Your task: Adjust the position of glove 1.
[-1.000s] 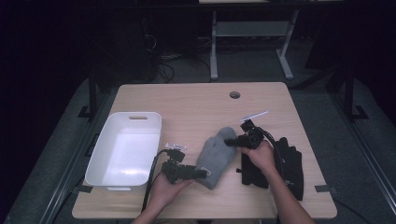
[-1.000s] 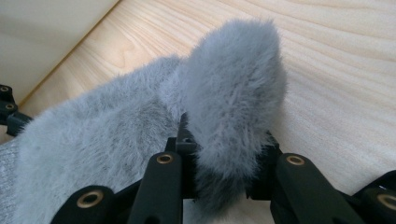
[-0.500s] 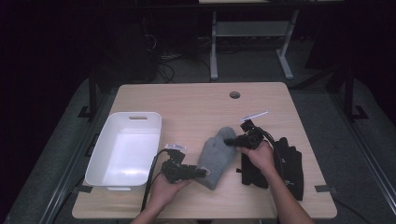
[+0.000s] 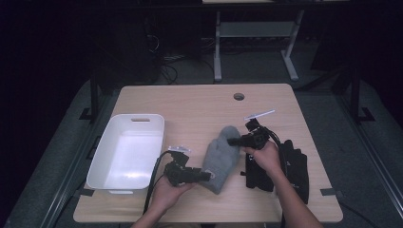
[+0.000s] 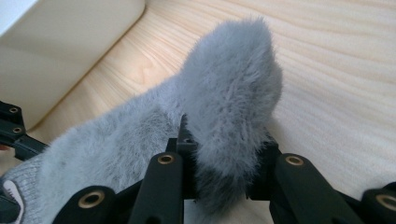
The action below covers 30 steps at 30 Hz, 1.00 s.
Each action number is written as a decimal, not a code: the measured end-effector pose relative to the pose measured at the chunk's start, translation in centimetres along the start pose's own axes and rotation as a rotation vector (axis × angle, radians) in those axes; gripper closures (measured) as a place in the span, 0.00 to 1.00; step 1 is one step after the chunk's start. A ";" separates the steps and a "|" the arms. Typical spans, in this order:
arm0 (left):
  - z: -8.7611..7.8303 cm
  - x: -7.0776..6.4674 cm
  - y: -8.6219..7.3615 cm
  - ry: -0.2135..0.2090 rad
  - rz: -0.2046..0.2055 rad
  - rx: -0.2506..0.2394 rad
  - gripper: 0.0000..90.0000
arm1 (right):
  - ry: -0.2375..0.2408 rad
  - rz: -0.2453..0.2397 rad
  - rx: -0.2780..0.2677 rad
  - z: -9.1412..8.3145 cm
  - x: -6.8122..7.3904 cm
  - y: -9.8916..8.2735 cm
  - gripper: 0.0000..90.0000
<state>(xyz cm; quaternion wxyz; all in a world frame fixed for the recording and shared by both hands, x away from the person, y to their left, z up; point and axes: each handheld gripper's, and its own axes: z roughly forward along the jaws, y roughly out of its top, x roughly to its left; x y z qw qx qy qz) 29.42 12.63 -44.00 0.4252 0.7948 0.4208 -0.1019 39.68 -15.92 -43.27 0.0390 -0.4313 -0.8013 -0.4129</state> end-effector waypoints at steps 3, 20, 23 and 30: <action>-0.2 0.0 0.0 0.000 0.002 -0.007 0.63 | 0.005 0.003 -0.008 -0.3 0.2 0.3 0.80; -0.7 -0.4 0.4 -0.012 0.012 -0.014 0.64 | 0.011 0.011 -0.026 -1.5 0.7 0.9 0.81; -0.8 -0.6 0.6 -0.017 0.017 -0.019 0.65 | 0.012 0.002 -0.037 -1.8 1.0 1.3 0.81; -1.5 -1.0 1.0 -0.010 0.037 -0.029 0.67 | 0.019 -0.006 -0.061 -2.8 1.7 2.2 0.81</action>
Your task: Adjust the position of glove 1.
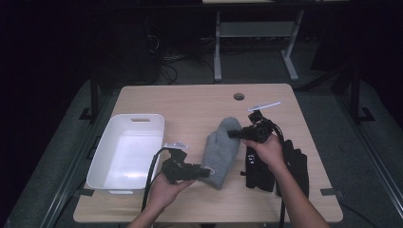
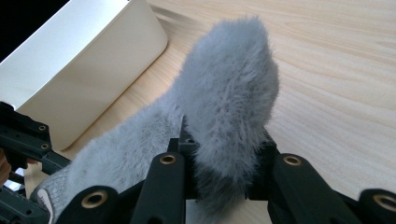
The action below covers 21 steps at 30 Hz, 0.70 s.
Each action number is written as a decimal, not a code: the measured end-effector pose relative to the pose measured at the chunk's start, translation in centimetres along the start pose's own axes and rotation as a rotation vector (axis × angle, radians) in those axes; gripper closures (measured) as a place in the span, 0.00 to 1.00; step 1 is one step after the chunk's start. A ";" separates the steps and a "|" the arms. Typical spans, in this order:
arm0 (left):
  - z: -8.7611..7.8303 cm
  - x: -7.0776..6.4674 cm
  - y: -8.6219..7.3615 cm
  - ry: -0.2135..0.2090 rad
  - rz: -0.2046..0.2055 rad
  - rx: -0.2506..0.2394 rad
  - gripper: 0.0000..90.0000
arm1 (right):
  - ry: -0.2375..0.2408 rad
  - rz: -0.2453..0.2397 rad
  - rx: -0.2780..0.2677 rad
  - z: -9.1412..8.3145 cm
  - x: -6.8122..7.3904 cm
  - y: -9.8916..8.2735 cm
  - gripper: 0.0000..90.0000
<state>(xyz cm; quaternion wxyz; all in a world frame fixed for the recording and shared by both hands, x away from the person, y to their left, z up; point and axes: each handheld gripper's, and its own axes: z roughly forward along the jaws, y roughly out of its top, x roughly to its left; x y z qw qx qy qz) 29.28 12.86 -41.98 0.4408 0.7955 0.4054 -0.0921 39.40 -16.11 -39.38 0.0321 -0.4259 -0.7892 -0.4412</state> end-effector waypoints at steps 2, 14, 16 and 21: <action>0.7 0.2 -0.2 0.021 0.005 0.026 0.66 | -0.005 0.000 0.008 0.2 0.0 0.0 0.82; 4.0 2.3 -1.0 -0.095 -0.175 0.130 0.30 | -0.007 0.020 0.057 1.8 -1.0 -1.0 0.82; 4.4 2.3 -1.1 -0.126 -0.187 0.141 0.30 | -0.008 0.018 0.060 2.0 -0.9 -1.1 0.82; 5.0 2.5 -1.0 -0.198 -0.207 0.151 0.49 | -0.004 0.018 0.059 2.2 -1.0 -1.1 0.82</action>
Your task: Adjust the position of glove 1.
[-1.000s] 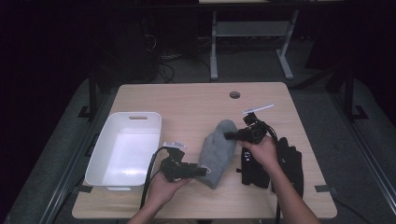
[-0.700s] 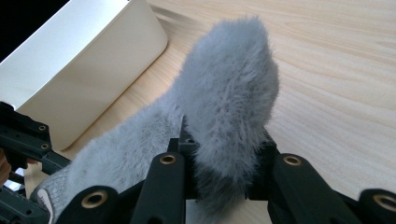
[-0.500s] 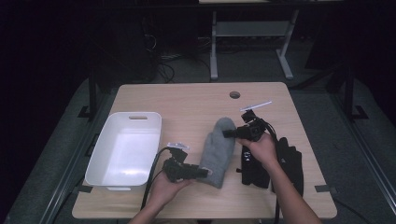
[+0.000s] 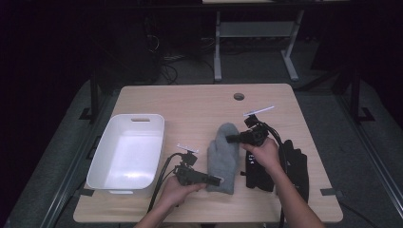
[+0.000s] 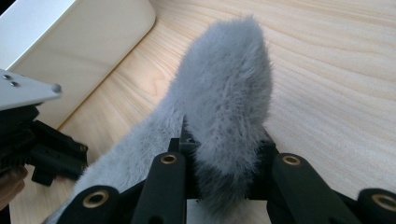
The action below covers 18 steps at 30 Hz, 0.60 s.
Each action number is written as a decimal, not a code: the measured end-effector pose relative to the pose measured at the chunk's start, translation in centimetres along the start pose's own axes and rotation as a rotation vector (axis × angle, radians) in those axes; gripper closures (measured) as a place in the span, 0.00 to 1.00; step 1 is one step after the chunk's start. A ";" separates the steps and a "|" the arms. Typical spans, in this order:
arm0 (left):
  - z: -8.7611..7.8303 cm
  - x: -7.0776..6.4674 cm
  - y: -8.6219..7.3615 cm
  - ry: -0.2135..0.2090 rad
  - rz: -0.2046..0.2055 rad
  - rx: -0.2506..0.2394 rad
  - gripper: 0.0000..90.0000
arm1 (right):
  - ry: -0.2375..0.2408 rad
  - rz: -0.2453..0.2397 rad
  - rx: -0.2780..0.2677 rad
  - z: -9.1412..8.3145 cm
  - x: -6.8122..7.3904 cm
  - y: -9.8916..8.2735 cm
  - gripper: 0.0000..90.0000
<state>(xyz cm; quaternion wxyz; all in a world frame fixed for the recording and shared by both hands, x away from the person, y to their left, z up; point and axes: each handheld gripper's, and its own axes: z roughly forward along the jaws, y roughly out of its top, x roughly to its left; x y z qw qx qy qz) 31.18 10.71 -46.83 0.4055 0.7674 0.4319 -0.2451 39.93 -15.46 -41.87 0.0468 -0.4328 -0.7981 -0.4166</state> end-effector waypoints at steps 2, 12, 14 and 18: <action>0.0 0.0 0.0 -0.008 0.010 -0.007 0.55 | -0.002 -0.002 0.001 -0.1 0.0 0.0 0.82; -1.8 -1.7 0.1 0.034 0.075 -0.054 0.60 | 0.017 -0.010 -0.045 -1.4 0.7 0.7 0.82; -2.3 -2.2 0.2 0.049 0.086 -0.059 0.60 | 0.031 -0.006 -0.062 -1.6 0.9 0.8 0.82; -3.3 -3.0 0.5 0.064 0.104 -0.073 0.60 | 0.039 -0.005 -0.074 -1.9 1.1 1.3 0.82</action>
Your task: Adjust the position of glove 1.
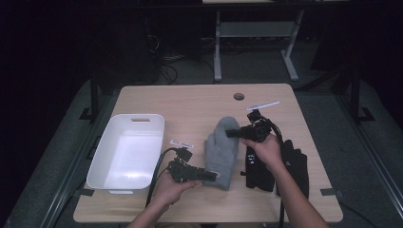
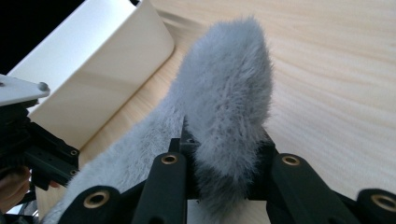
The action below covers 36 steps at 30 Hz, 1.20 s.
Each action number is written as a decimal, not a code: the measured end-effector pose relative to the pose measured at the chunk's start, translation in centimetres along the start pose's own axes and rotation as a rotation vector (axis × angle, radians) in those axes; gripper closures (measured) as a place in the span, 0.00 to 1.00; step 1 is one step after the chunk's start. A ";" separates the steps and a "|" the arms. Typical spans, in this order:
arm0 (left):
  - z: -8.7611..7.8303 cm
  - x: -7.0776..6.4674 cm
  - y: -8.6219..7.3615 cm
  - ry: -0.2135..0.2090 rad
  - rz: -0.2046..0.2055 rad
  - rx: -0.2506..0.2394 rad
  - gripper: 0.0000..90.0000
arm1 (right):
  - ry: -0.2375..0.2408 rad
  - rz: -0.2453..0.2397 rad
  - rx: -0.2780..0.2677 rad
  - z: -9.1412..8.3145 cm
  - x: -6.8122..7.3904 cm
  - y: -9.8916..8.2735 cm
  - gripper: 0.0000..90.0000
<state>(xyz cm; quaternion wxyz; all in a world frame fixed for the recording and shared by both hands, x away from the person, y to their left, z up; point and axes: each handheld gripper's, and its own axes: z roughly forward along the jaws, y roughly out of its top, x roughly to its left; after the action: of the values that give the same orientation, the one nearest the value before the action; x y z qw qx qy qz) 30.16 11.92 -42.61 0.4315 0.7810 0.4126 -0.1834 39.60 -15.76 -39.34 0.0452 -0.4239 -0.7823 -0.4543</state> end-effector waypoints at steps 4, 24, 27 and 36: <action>-1.0 -0.5 0.3 0.008 0.018 -0.010 0.60 | 0.010 -0.005 -0.021 -0.5 0.7 0.8 0.82; -6.9 -1.6 1.6 0.046 0.065 -0.081 0.60 | 0.057 -0.038 -0.063 -0.7 4.2 5.2 0.82; -7.7 -1.6 1.7 0.048 0.069 -0.088 0.59 | 0.060 -0.048 -0.066 -0.5 4.6 5.9 0.82; -10.0 -1.1 1.9 0.064 0.064 -0.117 0.59 | 0.073 -0.066 -0.063 0.5 6.0 7.8 0.82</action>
<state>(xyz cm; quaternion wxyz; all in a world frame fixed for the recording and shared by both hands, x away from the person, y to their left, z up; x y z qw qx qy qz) 30.35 19.04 -35.29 0.4685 0.7727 0.4111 -0.1200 41.47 -9.85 -31.65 0.0451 -0.3821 -0.7789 -0.4952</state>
